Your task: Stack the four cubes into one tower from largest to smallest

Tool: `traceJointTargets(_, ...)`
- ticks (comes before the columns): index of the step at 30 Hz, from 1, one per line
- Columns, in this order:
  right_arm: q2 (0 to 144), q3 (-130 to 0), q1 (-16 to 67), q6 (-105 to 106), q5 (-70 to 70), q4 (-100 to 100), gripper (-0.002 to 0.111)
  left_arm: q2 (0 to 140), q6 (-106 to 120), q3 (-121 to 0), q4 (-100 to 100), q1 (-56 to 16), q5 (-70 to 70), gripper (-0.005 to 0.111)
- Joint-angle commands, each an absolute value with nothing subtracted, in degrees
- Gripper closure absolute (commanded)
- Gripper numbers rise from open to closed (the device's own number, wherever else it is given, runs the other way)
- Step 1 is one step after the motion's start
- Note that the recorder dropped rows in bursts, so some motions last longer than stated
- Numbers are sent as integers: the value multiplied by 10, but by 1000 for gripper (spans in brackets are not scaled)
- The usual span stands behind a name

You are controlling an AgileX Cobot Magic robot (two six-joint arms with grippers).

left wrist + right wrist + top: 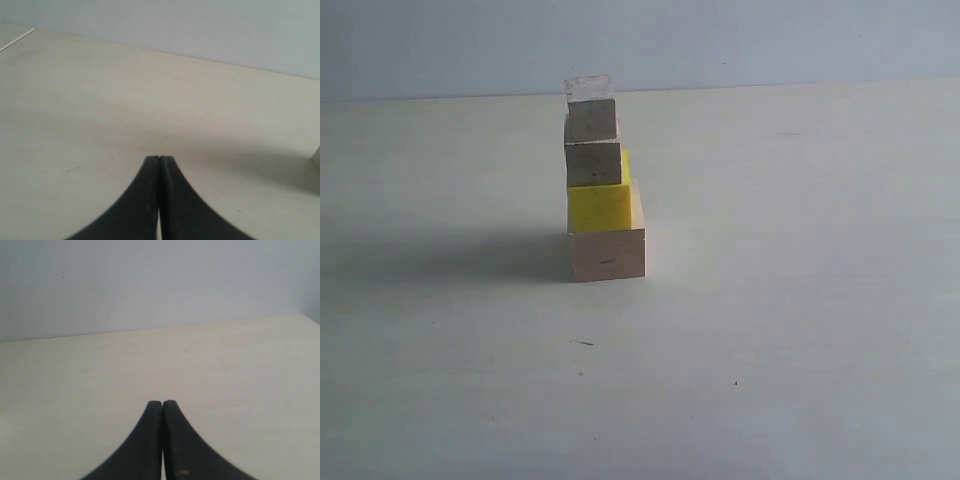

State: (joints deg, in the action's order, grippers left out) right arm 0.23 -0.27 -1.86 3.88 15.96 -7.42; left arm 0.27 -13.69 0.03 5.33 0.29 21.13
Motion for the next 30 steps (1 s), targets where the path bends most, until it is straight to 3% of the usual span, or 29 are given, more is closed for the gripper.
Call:
traceJointTargets(1,0,0,-16,45,186,-64,108,0,-137,0,53,-1,210,107)
traceJointTargets(30,0,0,-16,-31,196,-5,108,0,-137,0,53,-1,210,107)
